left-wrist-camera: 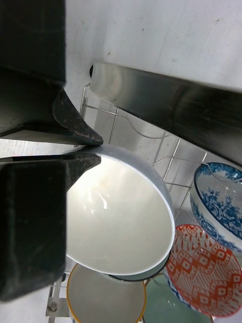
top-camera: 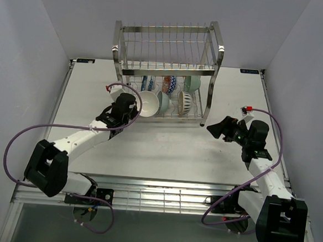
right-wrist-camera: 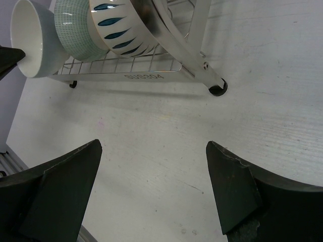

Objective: Unload the bowls from the dish rack

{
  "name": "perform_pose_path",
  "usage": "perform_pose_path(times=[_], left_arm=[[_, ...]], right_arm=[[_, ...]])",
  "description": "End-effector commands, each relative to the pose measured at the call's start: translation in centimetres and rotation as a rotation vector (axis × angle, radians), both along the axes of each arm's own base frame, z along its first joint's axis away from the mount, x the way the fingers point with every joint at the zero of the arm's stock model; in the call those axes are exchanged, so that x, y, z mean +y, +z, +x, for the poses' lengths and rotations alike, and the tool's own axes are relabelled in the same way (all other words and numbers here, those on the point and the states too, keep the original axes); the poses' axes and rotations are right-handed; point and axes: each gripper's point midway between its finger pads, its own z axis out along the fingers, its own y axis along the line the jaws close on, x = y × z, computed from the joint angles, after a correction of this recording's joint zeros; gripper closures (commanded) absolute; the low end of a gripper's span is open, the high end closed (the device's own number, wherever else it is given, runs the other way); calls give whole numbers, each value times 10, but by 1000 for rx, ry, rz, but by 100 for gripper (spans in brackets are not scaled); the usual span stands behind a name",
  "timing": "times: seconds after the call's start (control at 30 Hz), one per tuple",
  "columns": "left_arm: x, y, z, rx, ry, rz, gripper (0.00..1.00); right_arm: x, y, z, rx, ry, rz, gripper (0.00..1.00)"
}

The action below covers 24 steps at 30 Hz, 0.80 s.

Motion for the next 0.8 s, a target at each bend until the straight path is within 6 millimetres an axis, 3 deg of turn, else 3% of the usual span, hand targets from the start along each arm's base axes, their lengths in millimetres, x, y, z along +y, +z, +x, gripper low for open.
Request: perform_pose_path(times=[0.0, 0.27, 0.5, 0.57, 0.77], left_arm=[[2, 37, 1, -102, -1, -29, 100], [4, 50, -16, -105, -52, -31, 100], [17, 61, -59, -107, -125, -39, 100], [23, 72, -70, -128, -133, -40, 100], [59, 71, -100, -71, -46, 20, 100]], right_arm=[[2, -4, -4, 4, 14, 6, 10], [0, -5, -4, 3, 5, -7, 10], [0, -7, -5, 11, 4, -9, 10], [-1, -7, -5, 11, 2, -12, 10], [-3, -9, -3, 17, -7, -22, 10]])
